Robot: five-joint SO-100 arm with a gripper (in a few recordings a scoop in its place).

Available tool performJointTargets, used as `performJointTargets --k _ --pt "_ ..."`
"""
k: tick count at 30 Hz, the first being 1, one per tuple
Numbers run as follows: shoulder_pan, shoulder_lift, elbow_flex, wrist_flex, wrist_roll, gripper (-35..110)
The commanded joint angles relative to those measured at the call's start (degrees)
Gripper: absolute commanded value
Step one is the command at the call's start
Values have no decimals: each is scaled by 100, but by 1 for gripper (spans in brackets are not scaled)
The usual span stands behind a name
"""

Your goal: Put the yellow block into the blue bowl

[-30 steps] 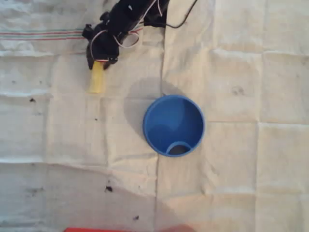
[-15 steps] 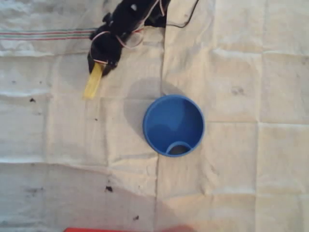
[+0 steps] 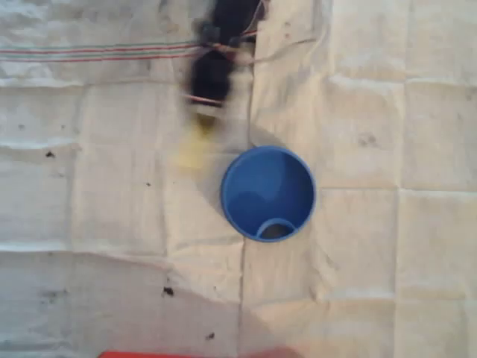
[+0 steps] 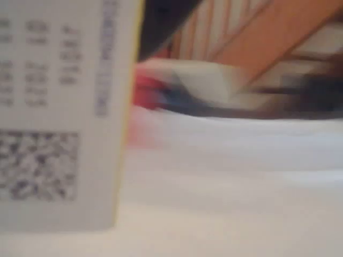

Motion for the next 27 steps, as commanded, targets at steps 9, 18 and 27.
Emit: performJointTargets --k 9,18,27 --pt "-1318 -589 -747 -668 1661 0" --pt "-1345 -1740 -773 -1591 2171 0" --pt "-1336 -2145 -782 -1960 2250 14"
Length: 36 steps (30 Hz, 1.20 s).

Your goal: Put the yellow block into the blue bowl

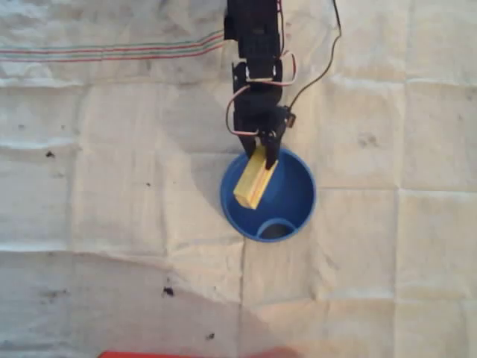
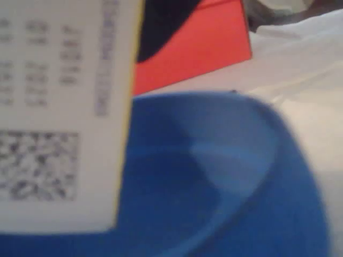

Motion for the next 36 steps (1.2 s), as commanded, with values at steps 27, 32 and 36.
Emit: performJointTargets --k 27,32,36 --pt "-26 3841 -439 2329 1301 0" --pt "-35 5361 35 2927 2320 0" --pt "-35 6513 800 2936 3261 0"
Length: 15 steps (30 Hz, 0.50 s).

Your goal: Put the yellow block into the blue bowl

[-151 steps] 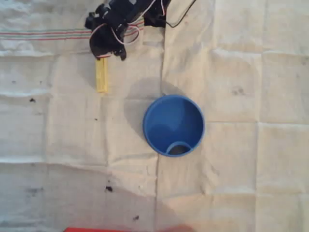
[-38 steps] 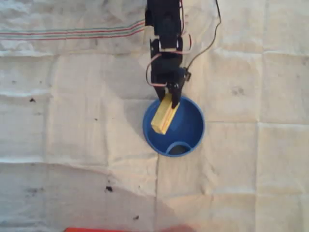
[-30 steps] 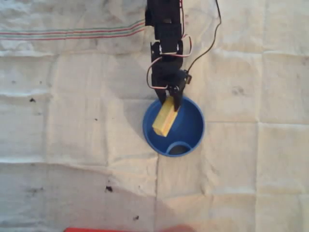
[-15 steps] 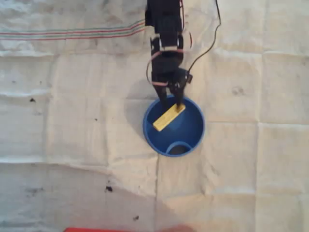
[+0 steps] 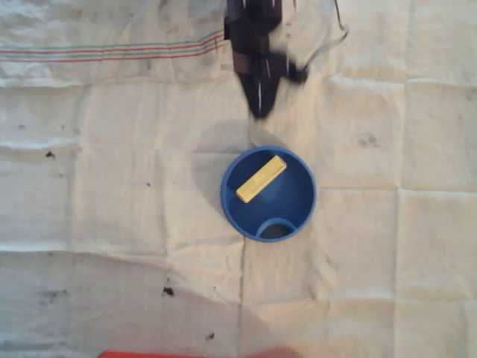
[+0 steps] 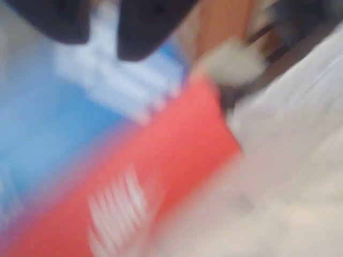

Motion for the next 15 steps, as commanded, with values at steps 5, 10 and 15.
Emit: performJointTargets --k 5,10,15 --pt "-132 2250 1345 35 2145 0" --pt "-141 3067 2048 105 3050 0" --pt "-167 3032 2452 26 3111 0"
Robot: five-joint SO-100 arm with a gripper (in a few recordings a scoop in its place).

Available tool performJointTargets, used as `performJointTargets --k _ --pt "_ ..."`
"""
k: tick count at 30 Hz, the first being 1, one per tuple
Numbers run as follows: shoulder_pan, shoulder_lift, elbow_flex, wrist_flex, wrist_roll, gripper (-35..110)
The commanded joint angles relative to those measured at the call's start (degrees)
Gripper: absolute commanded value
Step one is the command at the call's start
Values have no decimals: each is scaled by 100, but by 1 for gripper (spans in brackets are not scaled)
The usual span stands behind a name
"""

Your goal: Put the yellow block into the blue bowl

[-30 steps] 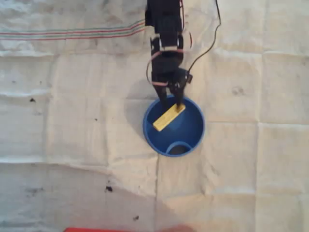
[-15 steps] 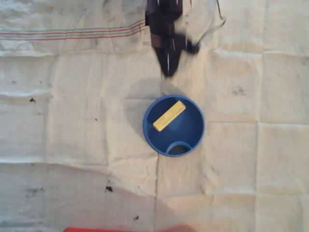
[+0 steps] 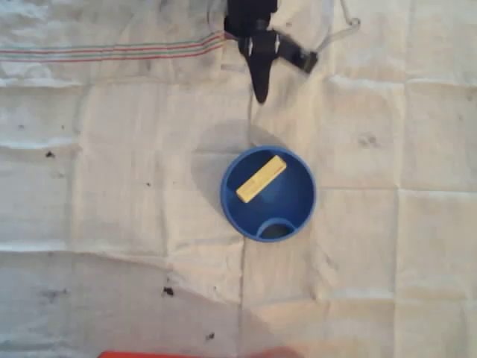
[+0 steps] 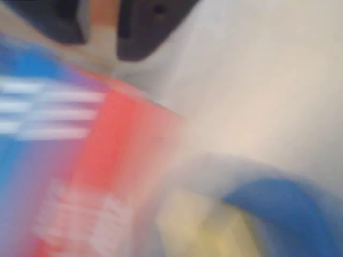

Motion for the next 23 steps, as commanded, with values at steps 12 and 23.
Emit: performJointTargets --k 12,23 --pt "-88 589 958 -79 211 0" --pt "-88 589 1942 -79 211 0"
